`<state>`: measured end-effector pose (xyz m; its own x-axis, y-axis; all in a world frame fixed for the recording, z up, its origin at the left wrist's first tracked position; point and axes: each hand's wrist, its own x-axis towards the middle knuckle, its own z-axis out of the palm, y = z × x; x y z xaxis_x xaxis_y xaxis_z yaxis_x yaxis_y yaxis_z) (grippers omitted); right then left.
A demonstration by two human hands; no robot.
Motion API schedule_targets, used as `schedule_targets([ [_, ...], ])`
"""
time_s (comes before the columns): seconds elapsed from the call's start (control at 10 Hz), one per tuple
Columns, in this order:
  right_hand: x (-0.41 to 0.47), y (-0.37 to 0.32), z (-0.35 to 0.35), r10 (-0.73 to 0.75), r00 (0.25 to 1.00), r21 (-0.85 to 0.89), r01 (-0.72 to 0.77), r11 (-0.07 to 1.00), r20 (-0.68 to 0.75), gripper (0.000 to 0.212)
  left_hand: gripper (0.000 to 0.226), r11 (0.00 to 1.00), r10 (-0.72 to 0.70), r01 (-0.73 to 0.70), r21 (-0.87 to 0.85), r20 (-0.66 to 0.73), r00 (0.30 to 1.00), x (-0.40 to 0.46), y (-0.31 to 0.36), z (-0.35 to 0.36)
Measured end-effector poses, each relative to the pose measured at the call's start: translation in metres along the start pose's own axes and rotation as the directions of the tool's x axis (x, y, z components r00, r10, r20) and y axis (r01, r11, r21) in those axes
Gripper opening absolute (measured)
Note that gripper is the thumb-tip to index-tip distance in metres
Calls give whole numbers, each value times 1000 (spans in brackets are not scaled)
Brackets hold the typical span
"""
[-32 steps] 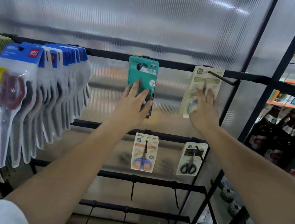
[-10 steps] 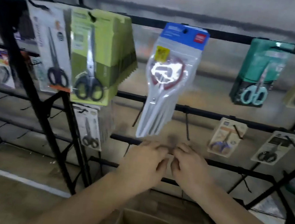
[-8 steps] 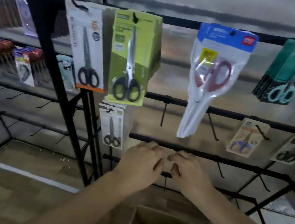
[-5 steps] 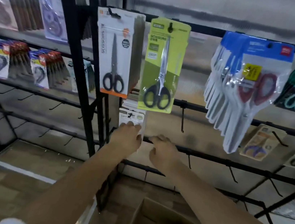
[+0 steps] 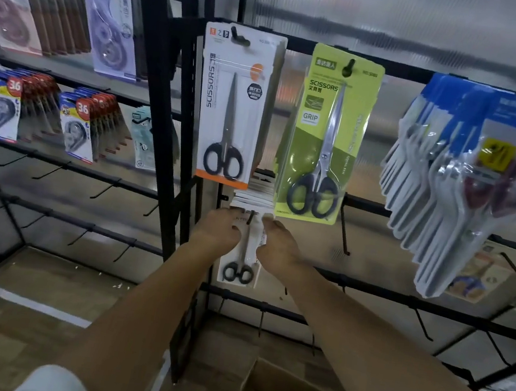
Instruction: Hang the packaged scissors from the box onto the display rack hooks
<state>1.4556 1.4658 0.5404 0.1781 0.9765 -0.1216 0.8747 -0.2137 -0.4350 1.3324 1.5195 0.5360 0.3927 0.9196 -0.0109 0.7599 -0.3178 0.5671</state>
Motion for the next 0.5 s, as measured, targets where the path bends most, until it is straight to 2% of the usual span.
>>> schedule_targets([
  [0.1, 1, -1, -1, 10, 1000, 16, -10, 1000, 12, 66, 57, 999, 7, -6, -42, 23, 1000, 1, 2, -1],
  [0.3, -7, -2, -3, 26, 1000, 10, -26, 1000, 14, 65, 50, 1000, 26, -26, -8, -11, 1000, -3, 7, 1],
  [0.5, -32, -1, -8, -30, 975, 7, 32, 999, -220, 54, 42, 994, 112, -106, 38, -250, 962, -13, 2, -1],
])
